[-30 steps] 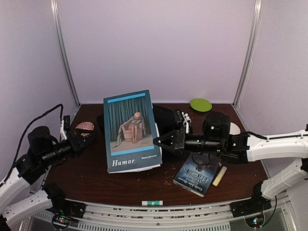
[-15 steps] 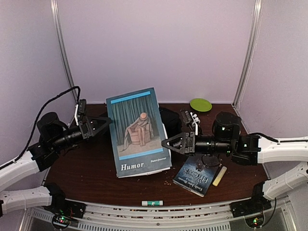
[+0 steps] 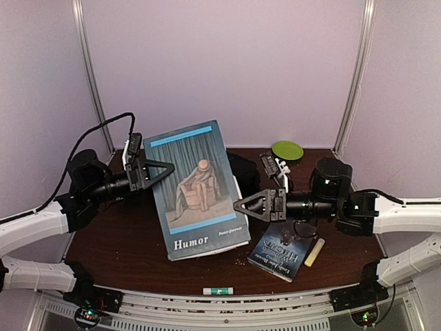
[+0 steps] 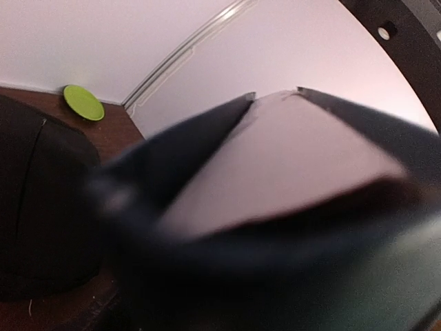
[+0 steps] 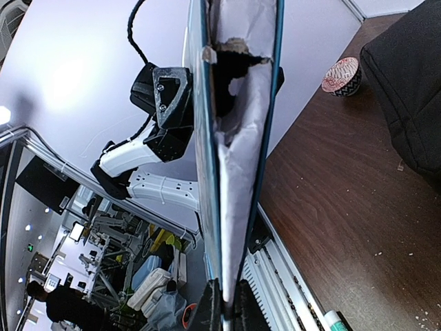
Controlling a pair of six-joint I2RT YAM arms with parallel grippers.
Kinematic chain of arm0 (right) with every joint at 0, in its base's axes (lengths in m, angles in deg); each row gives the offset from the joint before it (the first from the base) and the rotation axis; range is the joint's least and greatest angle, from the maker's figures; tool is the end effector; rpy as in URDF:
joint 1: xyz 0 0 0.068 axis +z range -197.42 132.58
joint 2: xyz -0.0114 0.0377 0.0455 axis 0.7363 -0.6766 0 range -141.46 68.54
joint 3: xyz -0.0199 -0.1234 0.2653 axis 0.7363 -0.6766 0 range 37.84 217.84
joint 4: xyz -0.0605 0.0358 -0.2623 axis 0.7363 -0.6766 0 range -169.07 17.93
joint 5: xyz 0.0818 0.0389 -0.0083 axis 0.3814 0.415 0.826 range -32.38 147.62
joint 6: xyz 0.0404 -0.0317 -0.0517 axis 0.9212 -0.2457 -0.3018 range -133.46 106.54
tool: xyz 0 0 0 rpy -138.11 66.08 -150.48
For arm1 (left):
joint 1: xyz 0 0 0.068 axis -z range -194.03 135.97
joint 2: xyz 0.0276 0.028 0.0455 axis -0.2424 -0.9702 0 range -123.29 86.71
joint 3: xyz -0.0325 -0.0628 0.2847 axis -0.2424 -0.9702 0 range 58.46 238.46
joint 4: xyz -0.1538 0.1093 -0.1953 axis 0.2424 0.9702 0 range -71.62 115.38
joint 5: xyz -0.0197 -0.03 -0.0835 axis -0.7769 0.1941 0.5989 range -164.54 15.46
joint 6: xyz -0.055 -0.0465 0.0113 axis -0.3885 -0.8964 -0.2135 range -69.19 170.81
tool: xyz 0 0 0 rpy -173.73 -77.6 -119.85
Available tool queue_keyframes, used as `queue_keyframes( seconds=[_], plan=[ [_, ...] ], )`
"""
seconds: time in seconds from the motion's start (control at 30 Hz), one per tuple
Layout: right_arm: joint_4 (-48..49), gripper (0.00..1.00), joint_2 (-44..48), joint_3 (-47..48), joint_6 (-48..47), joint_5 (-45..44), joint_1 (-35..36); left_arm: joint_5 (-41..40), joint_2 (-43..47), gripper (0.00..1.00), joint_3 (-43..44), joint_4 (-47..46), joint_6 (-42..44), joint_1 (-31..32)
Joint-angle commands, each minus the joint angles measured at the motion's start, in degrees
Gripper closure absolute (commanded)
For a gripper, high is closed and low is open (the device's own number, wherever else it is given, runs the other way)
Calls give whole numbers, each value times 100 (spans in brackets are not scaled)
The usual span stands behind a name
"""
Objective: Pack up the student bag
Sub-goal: Place the book in the student bag.
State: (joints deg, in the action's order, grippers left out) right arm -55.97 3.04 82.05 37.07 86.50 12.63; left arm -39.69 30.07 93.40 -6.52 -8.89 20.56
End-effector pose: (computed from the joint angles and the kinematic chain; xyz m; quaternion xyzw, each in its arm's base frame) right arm 0.1188 0.2645 0.3245 -0.2269 0.6986 0.6417 0.2205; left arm 0.1833 -0.1686 0.3198 0.0698 0.6872 -0.6481 0.3206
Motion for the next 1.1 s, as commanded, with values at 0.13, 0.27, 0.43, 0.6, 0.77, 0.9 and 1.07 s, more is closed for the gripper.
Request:
queue_keyframes(
  seconds=[0.13,0.27,0.43,0.6,0.77,0.9,1.07],
  plan=[
    [116,100,184,367,-452,419,-20,715,-469,43,164,-2384,-499,135],
    [-35,97,197,456,-531,339,-28,745,-623,63,254,-2759,-665,147],
    [-175,49,421,416,-642,17,-26,499,-675,73,390,-2941,-806,145],
    [-283,29,870,159,-719,-931,-24,160,-703,78,705,-3063,-920,145],
    [-4,26,1334,-390,-294,-2436,70,-815,-722,77,1111,-2949,-960,146],
    [815,19,1623,-1031,-75,-3032,153,-1577,-860,77,1513,-2899,-920,273],
    [1388,12,1592,-1193,-5,-2795,148,-2417,-1192,79,1974,-2831,-799,751]
  ],
)
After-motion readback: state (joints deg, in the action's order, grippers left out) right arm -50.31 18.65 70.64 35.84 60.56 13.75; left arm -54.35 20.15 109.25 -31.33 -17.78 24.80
